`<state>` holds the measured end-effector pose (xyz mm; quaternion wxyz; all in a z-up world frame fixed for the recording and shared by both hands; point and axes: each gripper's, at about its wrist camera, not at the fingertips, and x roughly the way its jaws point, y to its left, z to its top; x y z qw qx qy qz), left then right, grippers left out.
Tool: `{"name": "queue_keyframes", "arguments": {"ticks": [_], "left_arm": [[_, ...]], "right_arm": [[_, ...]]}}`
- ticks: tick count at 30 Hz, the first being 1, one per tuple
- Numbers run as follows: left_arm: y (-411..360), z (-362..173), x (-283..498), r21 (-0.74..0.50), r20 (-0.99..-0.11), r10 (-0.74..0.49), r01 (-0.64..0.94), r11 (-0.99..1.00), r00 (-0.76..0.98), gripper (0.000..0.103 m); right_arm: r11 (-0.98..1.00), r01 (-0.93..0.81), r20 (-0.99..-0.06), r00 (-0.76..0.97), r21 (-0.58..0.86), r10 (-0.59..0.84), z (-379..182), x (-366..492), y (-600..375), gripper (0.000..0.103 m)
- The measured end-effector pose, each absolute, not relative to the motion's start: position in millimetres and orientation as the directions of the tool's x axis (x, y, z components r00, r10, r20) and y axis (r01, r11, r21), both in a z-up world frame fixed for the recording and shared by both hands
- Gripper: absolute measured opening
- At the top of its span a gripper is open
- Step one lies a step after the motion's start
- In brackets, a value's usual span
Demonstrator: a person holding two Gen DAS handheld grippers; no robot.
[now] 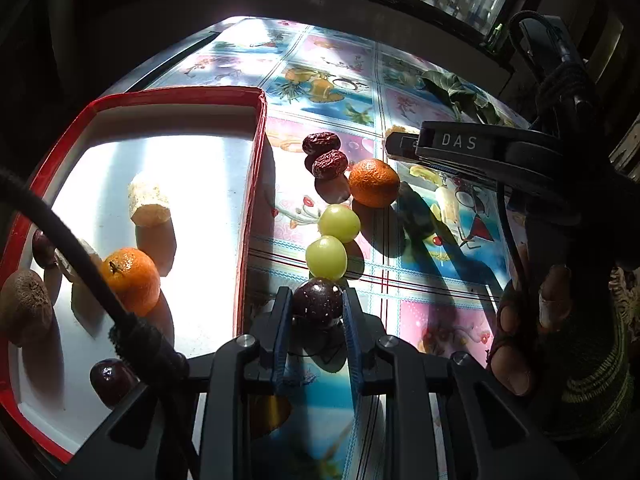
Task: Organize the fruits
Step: 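Close the left gripper on a dark plum while the right gripper grasps a pale cube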
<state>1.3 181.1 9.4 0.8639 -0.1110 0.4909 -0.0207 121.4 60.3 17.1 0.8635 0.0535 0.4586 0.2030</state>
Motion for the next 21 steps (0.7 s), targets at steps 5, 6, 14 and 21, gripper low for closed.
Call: {"name": "queue_keyframes", "arguments": {"ticks": [5, 6, 14, 21], "left_arm": [[181, 15, -7, -0.220, -0.839, -0.147, -0.080, 0.972, 0.524, 0.023], [180, 17, -10, -0.217, -0.838, -0.142, -0.082, 0.973, 0.526, 0.023], [160, 34, -31, -0.126, -0.839, -0.056, -0.093, 0.988, 0.541, 0.023], [146, 46, -49, 0.007, -0.825, 0.072, -0.116, 0.993, 0.561, 0.023]], "right_arm": [[0.887, -0.289, -0.712, 0.529, 0.361, 0.462, 42, 87, 30, 0.023], [0.881, -0.288, -0.699, 0.536, 0.375, 0.473, 46, 78, 24, 0.023], [0.864, -0.257, -0.668, 0.552, 0.432, 0.498, 53, 27, -3, 0.023], [0.867, -0.223, -0.679, 0.547, 0.446, 0.490, 43, -4, -18, 0.023]]}}
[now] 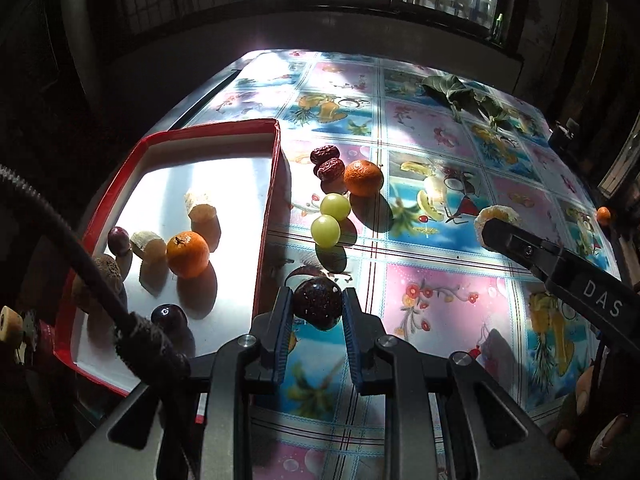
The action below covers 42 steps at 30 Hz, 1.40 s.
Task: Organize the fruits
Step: 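Close the left gripper on a dark plum while the right gripper grasps a pale cube, then carry the dark plum with the left gripper and the cube with the right gripper over the tray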
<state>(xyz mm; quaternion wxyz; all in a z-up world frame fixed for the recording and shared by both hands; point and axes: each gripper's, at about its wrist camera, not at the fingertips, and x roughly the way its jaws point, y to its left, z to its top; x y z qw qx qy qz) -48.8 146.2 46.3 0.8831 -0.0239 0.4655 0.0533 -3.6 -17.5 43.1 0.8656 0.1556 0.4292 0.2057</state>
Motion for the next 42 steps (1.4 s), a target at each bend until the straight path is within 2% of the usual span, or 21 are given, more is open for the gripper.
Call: {"name": "queue_keyframes", "arguments": {"ticks": [19, 42], "left_arm": [[167, 64, -72, 0.003, -0.795, 0.104, -0.168, 0.986, 0.598, 0.023], [226, 60, -60, -0.059, -0.805, 0.106, -0.256, 0.965, 0.584, 0.023]], "right_arm": [[0.872, -0.249, -0.696, 0.528, 0.421, 0.486, 46, -42, 3, 0.023], [0.868, -0.302, -0.725, 0.478, 0.394, 0.495, 44, -36, 47, 0.023]]}}
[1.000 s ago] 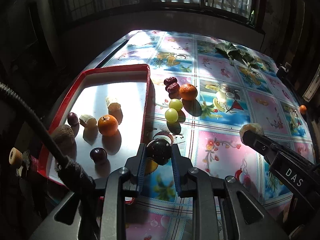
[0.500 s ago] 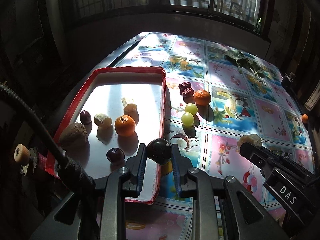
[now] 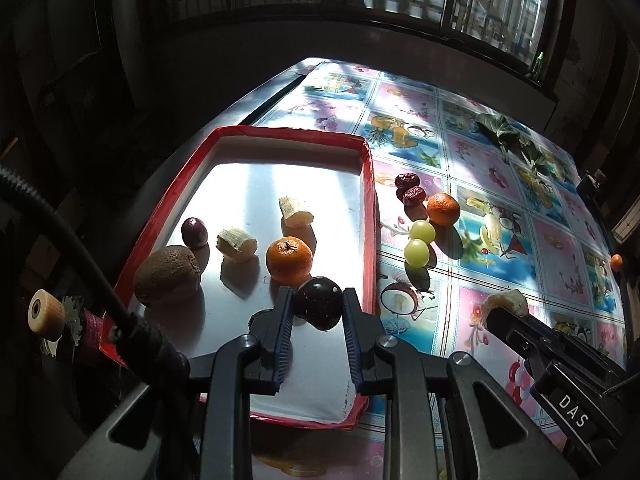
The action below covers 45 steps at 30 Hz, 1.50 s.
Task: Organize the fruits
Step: 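Carry the dark plum with the left gripper and the cube with the right gripper over the tray, then open both grippers to release the plum and cube into the tray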
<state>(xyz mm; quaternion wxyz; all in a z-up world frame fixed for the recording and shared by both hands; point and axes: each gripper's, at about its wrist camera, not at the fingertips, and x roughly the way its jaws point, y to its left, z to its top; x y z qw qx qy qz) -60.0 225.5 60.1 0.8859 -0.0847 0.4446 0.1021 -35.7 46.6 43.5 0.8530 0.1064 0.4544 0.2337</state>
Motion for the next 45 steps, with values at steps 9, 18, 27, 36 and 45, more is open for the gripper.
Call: {"name": "queue_keyframes", "arguments": {"ticks": [9, 18, 27, 36, 45], "left_arm": [[287, 64, -30, -0.090, -0.814, 0.136, -0.353, 0.931, 0.565, 0.023], [326, 48, 14, -0.095, -0.848, 0.149, -0.423, 0.901, 0.509, 0.023], [341, 23, 42, -0.091, -0.884, 0.143, -0.464, 0.881, 0.445, 0.023], [338, 13, 49, -0.048, -0.895, 0.166, -0.460, 0.886, 0.413, 0.025], [339, 20, 40, -0.101, -0.904, 0.116, -0.469, 0.878, 0.412, 0.036]], "right_arm": [[0.848, -0.377, -0.711, 0.471, 0.373, 0.522, 60, -11, 93, 0.023], [0.813, -0.475, -0.717, 0.429, 0.337, 0.549, 57, 23, 167, 0.023], [0.837, -0.474, -0.775, 0.406, 0.274, 0.484, 30, 72, 207, 0.023], [0.836, -0.473, -0.800, 0.366, 0.279, 0.475, 13, 89, 214, 0.023], [0.829, -0.487, -0.794, 0.372, 0.275, 0.481, 19, 80, 211, 0.044]]}}
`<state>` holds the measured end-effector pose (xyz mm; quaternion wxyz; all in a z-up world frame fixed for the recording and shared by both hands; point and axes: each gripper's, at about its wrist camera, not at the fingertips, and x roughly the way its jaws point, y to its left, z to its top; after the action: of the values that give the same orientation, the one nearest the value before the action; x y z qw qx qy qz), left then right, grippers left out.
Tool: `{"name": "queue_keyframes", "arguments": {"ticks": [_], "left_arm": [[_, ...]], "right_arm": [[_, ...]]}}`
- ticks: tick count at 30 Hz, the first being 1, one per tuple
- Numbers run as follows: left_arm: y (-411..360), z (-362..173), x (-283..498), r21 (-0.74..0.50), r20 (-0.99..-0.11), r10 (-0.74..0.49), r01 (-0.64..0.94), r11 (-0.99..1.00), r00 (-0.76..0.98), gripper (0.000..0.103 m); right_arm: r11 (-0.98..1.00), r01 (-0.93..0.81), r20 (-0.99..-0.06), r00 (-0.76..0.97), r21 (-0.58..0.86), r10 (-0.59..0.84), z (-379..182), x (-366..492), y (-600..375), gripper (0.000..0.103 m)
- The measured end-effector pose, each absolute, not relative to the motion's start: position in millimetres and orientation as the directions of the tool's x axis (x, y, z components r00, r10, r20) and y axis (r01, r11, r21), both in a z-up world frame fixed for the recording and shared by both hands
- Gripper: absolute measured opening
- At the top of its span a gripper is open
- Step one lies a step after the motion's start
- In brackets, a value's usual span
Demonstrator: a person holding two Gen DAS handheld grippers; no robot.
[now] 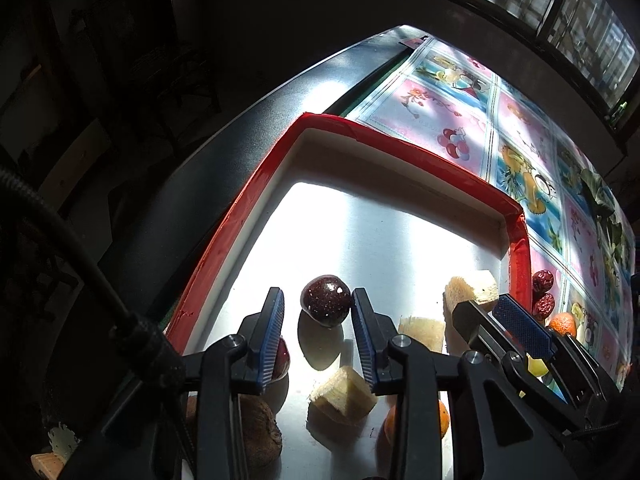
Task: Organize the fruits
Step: 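Open both grippers to release the plum and cube into the tray, then move the right gripper to a tangerine while the left gripper moves toward a green grape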
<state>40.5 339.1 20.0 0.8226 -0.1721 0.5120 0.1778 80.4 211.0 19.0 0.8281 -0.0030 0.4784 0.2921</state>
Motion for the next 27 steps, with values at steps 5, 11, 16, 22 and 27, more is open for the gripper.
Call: {"name": "queue_keyframes", "arguments": {"ticks": [5, 11, 16, 22, 27], "left_arm": [[335, 37, 21, -0.122, -0.886, 0.118, -0.470, 0.874, 0.449, 0.044], [319, 54, -4, -0.158, -0.867, 0.098, -0.456, 0.876, 0.488, 0.047], [292, 61, -18, -0.178, -0.859, 0.059, -0.406, 0.896, 0.509, 0.050], [255, 61, -29, -0.192, -0.863, 0.005, -0.338, 0.922, 0.505, 0.050], [225, 60, -40, -0.183, -0.868, -0.021, -0.279, 0.943, 0.497, 0.050]], "right_arm": [[0.825, -0.479, -0.765, 0.397, 0.299, 0.507, 35, 59, 188, 0.044], [0.839, -0.415, -0.723, 0.448, 0.353, 0.526, 49, 22, 127, 0.046], [0.864, -0.323, -0.715, 0.487, 0.387, 0.502, 47, -3, 68, 0.046], [0.893, -0.213, -0.732, 0.514, 0.397, 0.448, 34, -24, 6, 0.046], [0.900, -0.155, -0.740, 0.522, 0.406, 0.424, 26, -38, -26, 0.046]]}}
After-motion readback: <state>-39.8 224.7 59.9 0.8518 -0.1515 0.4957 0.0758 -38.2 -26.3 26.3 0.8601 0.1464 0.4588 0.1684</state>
